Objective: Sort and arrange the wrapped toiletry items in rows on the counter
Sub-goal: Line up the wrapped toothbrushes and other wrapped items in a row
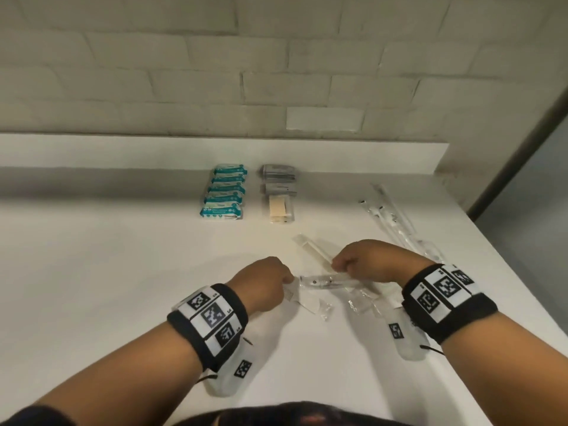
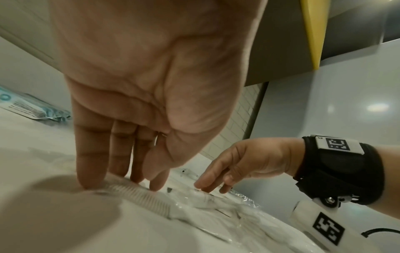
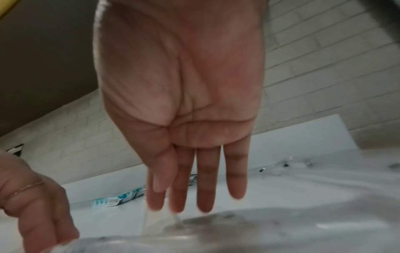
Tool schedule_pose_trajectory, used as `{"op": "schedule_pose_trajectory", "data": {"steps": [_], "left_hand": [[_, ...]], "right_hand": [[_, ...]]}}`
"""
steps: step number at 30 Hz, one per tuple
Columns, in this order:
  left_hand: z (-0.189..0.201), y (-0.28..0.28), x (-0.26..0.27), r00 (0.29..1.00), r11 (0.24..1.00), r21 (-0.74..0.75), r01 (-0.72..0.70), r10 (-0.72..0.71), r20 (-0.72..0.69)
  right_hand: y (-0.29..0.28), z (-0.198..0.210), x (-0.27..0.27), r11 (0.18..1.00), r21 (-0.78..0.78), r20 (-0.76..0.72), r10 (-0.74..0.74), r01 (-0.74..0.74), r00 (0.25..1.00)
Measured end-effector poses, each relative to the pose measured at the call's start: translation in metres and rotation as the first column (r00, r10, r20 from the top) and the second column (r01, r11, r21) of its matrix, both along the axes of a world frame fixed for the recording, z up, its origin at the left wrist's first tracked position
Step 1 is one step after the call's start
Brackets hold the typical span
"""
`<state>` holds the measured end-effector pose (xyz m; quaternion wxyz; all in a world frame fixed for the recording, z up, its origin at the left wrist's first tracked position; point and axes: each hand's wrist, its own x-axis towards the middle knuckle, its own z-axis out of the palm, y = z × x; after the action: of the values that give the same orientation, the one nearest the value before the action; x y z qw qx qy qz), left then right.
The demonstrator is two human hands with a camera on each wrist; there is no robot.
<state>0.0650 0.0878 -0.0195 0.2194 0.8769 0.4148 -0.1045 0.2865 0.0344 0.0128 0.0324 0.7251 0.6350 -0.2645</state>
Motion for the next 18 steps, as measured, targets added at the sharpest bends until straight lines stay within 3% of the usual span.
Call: {"op": "schedule_pose_trajectory", "data": {"steps": [3, 7, 18], "left_hand": [[0.001, -0.009, 0.004, 0.997, 0.997, 0.071, 0.042, -0.037, -0.072], [0.004, -0.018, 0.012, 0.991, 0.983, 0.164, 0.082, -0.063, -0.121], [0.008, -0.024, 0.032, 0.978, 0.952, 0.298, 0.069, -0.006, -0.207]], "right_hand": [[-0.019, -0.003, 0.016, 0.992, 0.074, 0.014, -0.104, 0.103, 0.994], [-0.036, -0.007, 0.028, 0.994, -0.067, 0.148, -0.075, 0.086, 0.986], [-0.04, -0.021, 0.038, 0.994, -0.036, 0.127, -0.098, 0.103, 0.987]]}}
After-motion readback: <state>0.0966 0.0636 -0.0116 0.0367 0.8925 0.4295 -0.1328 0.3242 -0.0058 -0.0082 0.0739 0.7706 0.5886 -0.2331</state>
